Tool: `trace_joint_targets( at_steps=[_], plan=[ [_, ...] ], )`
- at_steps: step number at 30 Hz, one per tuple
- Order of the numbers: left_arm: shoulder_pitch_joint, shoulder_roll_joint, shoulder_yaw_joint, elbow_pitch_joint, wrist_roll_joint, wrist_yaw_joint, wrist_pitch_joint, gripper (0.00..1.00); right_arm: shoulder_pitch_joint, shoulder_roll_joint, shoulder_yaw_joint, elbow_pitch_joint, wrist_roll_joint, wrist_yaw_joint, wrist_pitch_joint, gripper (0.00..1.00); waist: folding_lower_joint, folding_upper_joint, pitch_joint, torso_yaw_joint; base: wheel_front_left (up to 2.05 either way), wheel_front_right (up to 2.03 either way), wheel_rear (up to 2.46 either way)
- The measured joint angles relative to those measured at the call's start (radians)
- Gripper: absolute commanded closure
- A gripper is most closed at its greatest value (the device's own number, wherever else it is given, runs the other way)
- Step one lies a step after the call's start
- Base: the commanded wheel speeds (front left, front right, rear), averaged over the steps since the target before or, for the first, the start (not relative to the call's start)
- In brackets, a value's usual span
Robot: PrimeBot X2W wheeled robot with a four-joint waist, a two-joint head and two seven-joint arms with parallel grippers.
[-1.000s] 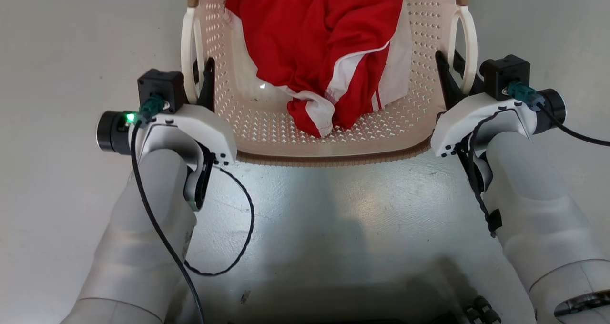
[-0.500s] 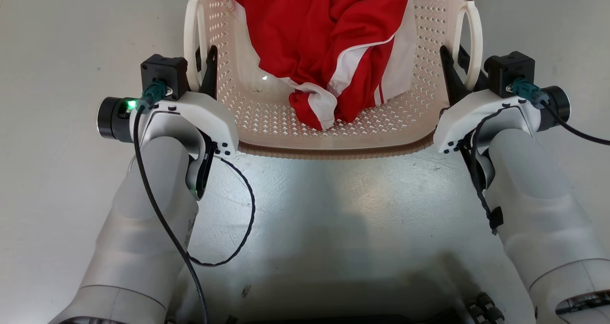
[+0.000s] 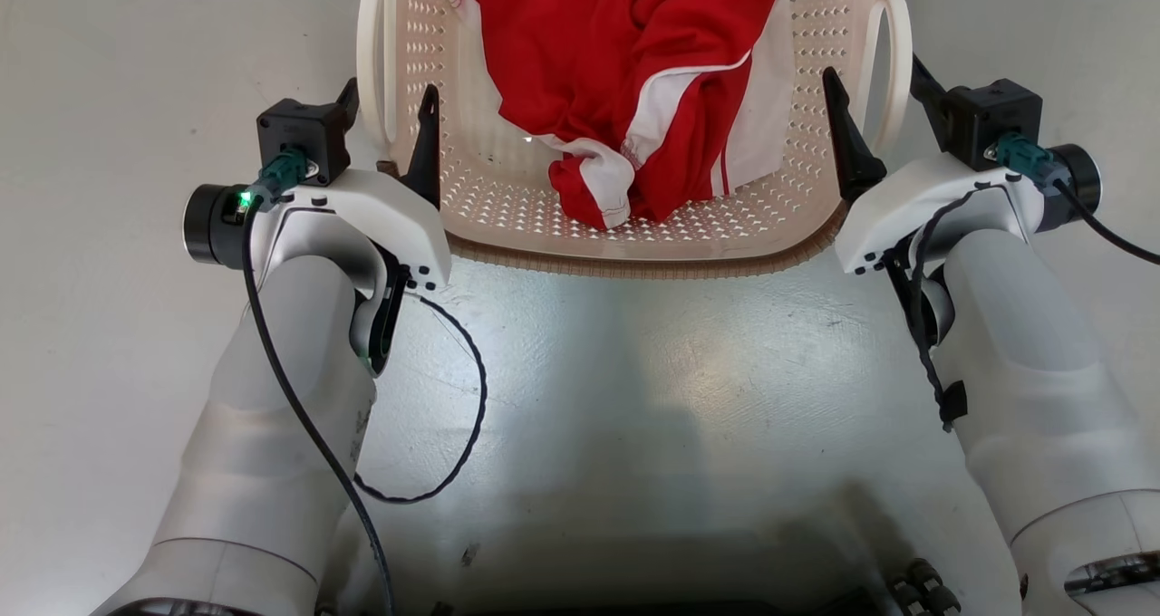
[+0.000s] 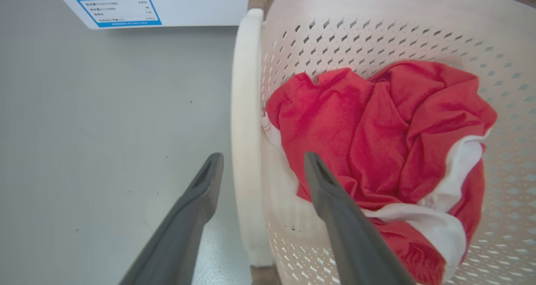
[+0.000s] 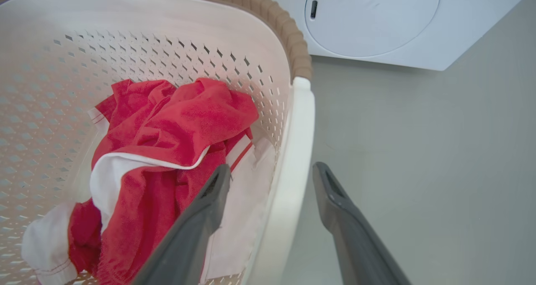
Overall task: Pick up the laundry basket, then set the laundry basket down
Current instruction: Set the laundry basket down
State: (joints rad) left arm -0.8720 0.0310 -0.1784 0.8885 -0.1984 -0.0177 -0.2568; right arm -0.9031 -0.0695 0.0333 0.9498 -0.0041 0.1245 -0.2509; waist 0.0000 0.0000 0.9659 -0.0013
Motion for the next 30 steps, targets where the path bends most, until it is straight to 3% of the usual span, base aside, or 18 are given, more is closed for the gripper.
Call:
trace_joint_targets(
  at_steps=[15, 30],
  plan=[
    [0.01, 0.0, 0.011, 0.033, -0.025, 0.008, 0.0, 0.0, 0.06, 0.0, 0.001, -0.099, -0.005, 0.0, 0.0, 0.0, 0.0, 0.0, -0.07, -0.013, 0.0, 0.0, 0.0],
    [0.178, 0.0, 0.016, -0.058, -0.049, 0.009, 0.0, 0.0, 0.189, 0.004, 0.015, -0.161, 0.015, 0.0, 0.0, 0.0, 0.0, 0.0, -0.27, -0.022, 0.0, 0.0, 0.0]
  ],
)
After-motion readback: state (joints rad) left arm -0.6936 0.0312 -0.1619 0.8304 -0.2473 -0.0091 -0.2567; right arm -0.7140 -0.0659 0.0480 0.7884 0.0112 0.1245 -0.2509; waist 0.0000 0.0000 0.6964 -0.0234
